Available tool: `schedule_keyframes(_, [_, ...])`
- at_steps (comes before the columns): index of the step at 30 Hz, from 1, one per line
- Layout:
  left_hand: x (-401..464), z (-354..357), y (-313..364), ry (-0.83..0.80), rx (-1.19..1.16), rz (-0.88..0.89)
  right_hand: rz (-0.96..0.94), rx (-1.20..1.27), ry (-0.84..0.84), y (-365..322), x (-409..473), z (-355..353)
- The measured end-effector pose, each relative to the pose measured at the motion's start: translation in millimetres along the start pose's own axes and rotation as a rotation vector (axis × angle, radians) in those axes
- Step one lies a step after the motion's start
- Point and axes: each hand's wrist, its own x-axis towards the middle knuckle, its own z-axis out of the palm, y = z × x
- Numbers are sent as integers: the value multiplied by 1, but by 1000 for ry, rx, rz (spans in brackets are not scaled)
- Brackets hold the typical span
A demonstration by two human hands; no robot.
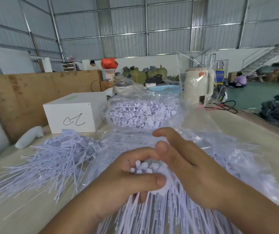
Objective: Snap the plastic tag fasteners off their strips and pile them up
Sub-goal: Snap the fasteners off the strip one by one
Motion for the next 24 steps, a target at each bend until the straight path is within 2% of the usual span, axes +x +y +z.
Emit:
schedule_keyframes(3, [0, 0, -1, -60, -21, 4, 26, -49, -15, -2, 0, 0])
schedule_keyframes(10, [-2, -6, 0, -241, 96, 8, -14, -179, -105, -8, 0, -1])
schedule_keyframes(12, [-2, -8, 3, -262, 94, 36, -18, -148, -161, -5, 3, -7])
schedule_keyframes(16, [-3, -13, 4, -179, 129, 29, -13, 22, -293, 6, 6, -24])
schedule_keyframes(20, [-6, -12, 7, -278, 180, 36, 10, 111, -442, 6, 6, -33])
schedule_keyframes(24, [-6, -16, 10, -320, 195, -6, 30, 16, -369, 6, 6, -32])
